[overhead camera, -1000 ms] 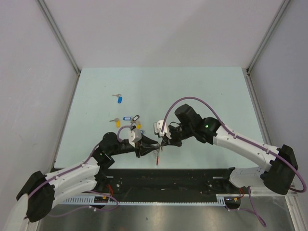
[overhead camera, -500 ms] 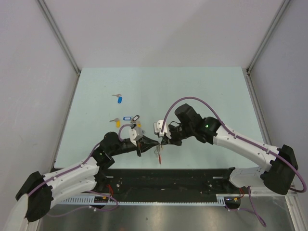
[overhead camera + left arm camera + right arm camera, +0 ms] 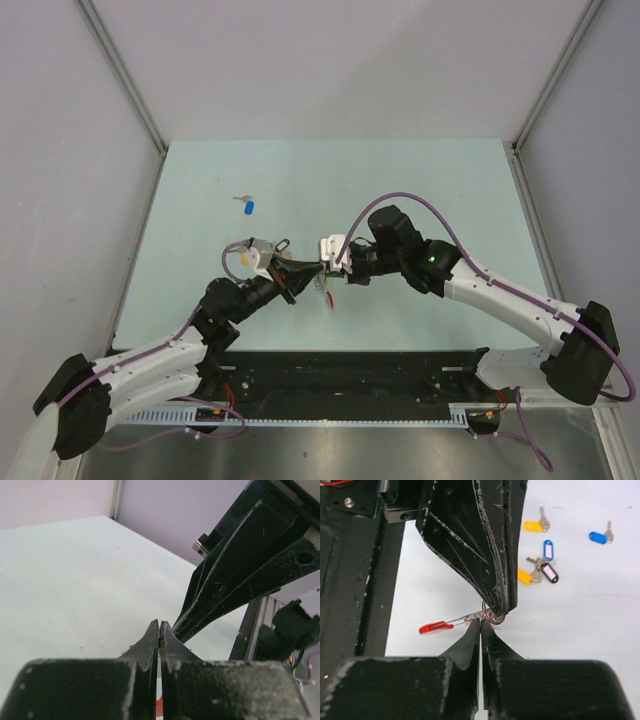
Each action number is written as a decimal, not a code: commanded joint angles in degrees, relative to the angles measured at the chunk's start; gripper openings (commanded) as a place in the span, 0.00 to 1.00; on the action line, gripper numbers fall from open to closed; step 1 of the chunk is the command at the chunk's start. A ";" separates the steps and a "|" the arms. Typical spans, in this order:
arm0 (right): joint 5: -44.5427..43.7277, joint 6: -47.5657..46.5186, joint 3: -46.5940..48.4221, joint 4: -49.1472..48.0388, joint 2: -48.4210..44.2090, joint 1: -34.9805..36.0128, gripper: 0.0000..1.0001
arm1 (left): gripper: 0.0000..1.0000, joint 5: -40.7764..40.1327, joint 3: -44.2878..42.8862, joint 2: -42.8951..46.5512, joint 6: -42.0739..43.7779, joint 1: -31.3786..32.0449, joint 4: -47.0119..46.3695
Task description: Put the keys on the keyring
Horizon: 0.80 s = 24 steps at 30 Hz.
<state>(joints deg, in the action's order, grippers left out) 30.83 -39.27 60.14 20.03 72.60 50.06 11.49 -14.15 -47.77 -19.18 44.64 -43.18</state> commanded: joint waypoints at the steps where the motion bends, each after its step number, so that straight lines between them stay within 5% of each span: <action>1: 2.21 -0.63 1.12 -3.42 0.79 -0.93 0.00 | 0.00 -6.13 0.53 -1.27 -5.25 -0.17 -14.74; 3: 2.92 -1.25 1.12 -3.86 0.44 -1.55 0.00 | 0.00 -5.08 0.97 -1.54 -5.52 -0.26 -15.62; 10: 5.55 -4.59 2.00 -0.79 0.00 -3.31 0.00 | 0.25 -1.73 0.36 3.46 -4.29 -1.66 -5.36; 17: 6.79 -6.17 2.53 1.32 0.79 -3.31 0.00 | 0.35 4.59 -9.81 10.24 6.05 -5.00 26.06; 24: 7.14 -6.53 2.79 2.29 0.79 -3.13 0.00 | 0.44 16.10 -23.62 0.94 16.62 -5.18 46.85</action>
<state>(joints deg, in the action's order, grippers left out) 36.14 -44.75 60.14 22.83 73.71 46.70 18.81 -30.76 -41.89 -11.25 39.88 -13.13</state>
